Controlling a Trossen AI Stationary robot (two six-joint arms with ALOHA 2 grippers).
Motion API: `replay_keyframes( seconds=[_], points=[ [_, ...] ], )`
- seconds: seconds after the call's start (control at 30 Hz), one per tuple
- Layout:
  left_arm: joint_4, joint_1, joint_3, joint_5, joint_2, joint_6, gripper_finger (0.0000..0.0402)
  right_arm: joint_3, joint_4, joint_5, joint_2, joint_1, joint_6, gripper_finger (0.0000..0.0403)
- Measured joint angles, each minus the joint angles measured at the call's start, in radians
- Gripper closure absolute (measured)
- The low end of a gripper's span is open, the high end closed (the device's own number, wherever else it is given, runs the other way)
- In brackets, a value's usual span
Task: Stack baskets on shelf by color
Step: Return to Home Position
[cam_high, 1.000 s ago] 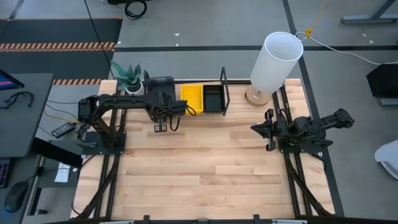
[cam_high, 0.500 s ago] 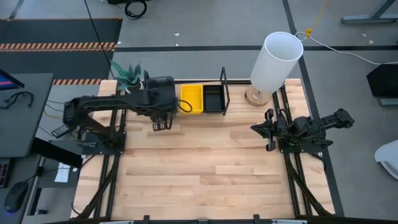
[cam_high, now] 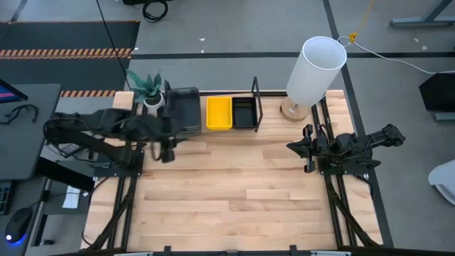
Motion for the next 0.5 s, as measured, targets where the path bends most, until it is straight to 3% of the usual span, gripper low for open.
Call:
replay_keyframes(
  seconds=[0.1,0.2,0.5],
  points=[
    [0.022,-0.093,-0.007,-0.043,-0.045,-0.023,0.0266,0.0,0.001,0.0,0.0,0.0,0.0,0.0385],
    [0.106,-0.177,-0.098,-0.098,-0.113,-0.035,0.0278,0.0,0.001,0.0,0.0,0.0,0.0,0.0385],
    [0.572,-0.294,-0.623,-0.107,-0.385,-0.123,0.0286,0.0,0.0,0.0,0.0,0.0,0.0,0.0385]
  ],
)
